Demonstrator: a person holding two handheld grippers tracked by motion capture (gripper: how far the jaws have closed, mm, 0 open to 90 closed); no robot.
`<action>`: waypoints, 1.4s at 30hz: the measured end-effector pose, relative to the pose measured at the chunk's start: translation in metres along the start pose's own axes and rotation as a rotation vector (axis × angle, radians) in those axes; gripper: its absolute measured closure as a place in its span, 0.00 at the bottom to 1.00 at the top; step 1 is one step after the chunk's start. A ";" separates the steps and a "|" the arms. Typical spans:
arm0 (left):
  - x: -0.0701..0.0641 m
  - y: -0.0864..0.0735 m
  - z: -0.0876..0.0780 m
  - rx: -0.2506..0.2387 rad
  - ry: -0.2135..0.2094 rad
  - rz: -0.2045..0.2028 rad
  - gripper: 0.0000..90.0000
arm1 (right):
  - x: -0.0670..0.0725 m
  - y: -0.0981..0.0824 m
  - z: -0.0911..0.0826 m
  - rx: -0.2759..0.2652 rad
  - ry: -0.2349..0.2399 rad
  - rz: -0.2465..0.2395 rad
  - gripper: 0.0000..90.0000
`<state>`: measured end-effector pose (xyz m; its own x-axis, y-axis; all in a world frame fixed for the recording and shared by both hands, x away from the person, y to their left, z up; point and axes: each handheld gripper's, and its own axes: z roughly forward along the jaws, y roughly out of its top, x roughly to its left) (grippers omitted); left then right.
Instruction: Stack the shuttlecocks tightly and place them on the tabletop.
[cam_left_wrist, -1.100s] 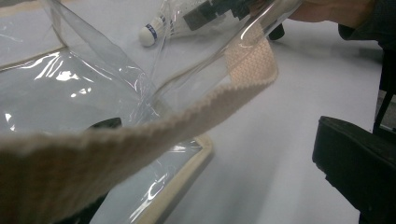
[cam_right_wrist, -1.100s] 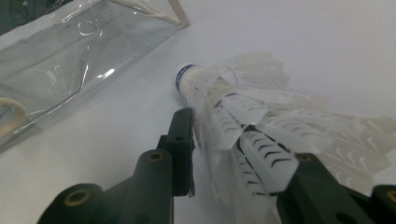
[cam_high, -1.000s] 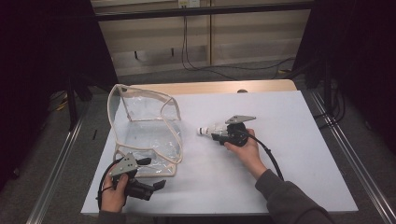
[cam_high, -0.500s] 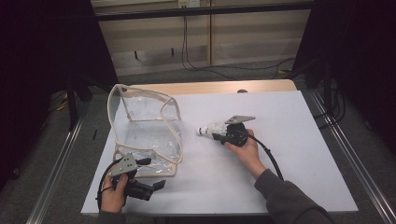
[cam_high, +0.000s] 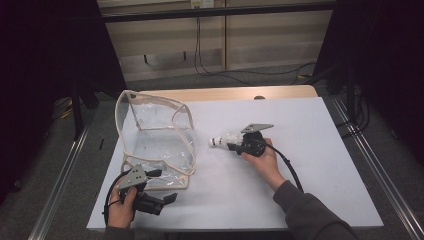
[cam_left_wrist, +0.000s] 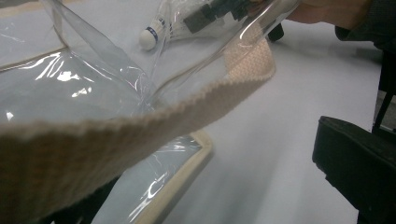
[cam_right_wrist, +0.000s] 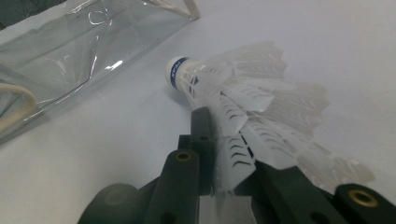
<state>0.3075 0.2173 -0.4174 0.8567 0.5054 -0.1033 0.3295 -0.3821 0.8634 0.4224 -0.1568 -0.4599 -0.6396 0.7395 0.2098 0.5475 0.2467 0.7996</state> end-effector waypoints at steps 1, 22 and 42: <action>0.000 0.000 0.000 0.002 0.000 0.002 0.03 | 0.000 0.000 0.000 -0.003 0.004 0.002 0.93; -0.001 0.001 0.000 0.008 0.007 0.008 0.03 | 0.001 0.005 -0.014 -0.001 0.053 -0.010 0.95; 0.000 0.001 0.001 -0.002 0.002 0.000 0.03 | -0.003 0.003 -0.023 0.002 0.078 -0.001 0.98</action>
<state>0.3081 0.2160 -0.4174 0.8559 0.5068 -0.1024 0.3286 -0.3803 0.8645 0.4134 -0.1728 -0.4447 -0.6798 0.6886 0.2525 0.5483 0.2485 0.7985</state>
